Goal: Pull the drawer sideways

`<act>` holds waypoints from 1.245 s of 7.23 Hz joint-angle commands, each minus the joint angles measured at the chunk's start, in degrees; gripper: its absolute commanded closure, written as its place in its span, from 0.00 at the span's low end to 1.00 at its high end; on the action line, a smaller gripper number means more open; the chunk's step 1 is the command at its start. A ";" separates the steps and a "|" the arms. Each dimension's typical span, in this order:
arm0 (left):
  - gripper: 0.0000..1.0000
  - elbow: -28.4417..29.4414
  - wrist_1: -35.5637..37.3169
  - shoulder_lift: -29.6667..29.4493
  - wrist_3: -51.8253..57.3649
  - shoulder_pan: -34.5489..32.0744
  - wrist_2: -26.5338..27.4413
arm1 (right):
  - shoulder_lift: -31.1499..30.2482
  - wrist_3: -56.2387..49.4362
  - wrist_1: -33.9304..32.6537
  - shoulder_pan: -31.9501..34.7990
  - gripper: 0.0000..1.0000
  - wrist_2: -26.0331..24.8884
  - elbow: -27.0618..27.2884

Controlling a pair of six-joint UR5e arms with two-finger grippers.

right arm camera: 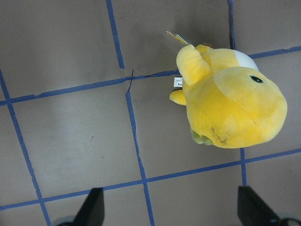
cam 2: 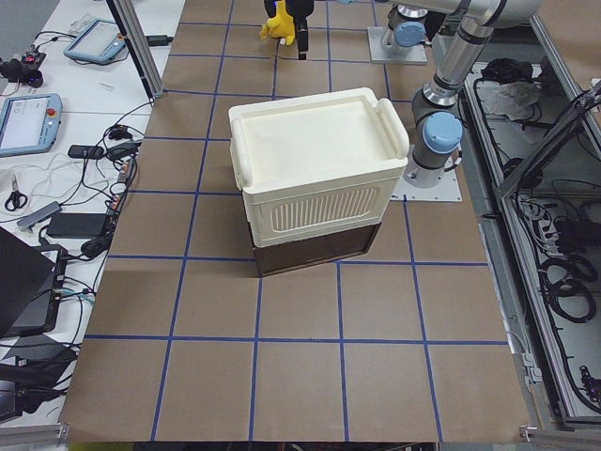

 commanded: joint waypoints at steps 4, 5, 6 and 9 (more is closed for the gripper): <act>0.00 -2.51 8.93 -0.63 3.61 0.07 0.09 | 0.00 0.00 0.00 0.01 0.00 0.00 0.00; 0.00 -2.60 8.93 -0.63 3.35 -0.02 0.00 | 0.00 0.00 0.00 0.01 0.00 0.00 0.00; 0.00 -2.60 8.67 -0.63 3.26 -0.19 0.09 | 0.00 0.00 0.00 0.01 0.00 0.00 0.00; 0.00 -2.69 7.97 -0.37 3.09 -0.28 0.09 | 0.00 0.00 0.09 0.01 0.00 0.00 0.00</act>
